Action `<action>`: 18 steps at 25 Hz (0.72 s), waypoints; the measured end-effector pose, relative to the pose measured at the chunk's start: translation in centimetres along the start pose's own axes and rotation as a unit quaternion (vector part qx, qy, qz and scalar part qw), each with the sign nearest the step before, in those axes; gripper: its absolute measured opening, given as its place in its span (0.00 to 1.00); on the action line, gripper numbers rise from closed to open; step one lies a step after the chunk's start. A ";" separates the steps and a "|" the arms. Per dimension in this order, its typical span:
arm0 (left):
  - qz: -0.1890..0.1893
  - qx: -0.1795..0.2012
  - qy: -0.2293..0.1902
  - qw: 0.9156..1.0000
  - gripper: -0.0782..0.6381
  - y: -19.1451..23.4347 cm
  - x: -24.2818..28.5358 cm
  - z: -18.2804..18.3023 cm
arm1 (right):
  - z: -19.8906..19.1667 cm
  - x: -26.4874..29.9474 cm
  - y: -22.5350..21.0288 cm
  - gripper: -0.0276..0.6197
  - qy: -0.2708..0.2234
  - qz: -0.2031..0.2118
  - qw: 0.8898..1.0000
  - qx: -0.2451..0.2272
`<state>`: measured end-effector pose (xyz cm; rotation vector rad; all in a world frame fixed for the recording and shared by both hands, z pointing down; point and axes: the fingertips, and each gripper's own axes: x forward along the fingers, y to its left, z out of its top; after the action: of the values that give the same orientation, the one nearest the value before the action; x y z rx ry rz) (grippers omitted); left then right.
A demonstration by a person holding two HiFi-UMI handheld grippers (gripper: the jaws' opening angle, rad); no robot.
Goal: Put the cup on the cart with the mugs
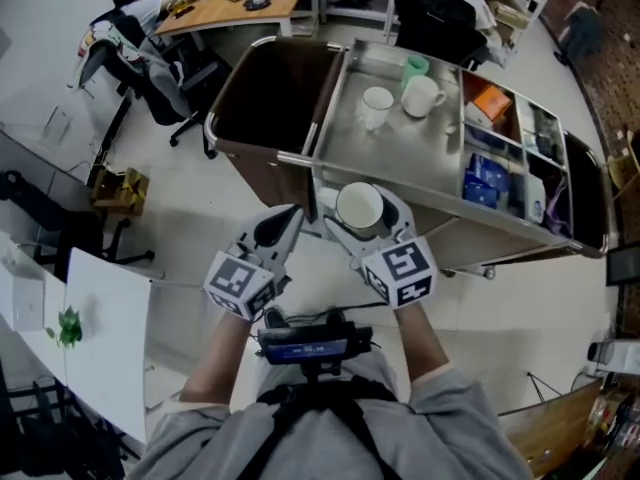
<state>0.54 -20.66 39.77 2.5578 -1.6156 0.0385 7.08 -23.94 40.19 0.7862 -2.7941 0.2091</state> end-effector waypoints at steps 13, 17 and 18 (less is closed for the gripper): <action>-0.114 0.013 0.011 0.993 0.11 -3.2 11.6 5.3 | 4.0 -1.9 -13.7 0.68 -0.016 -0.182 0.982 0.039; -0.145 0.023 0.017 0.989 0.11 -3.5 15.3 6.0 | 4.3 -1.3 -17.5 0.68 -0.011 -0.232 0.971 0.048; -0.148 0.024 0.019 0.989 0.11 -3.3 16.1 6.1 | 4.2 -1.0 -18.3 0.68 -0.008 -0.242 0.969 0.053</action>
<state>10.22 -34.35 34.78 2.7859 -1.2214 0.0986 16.86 -39.74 37.25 1.4646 -2.5200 0.2628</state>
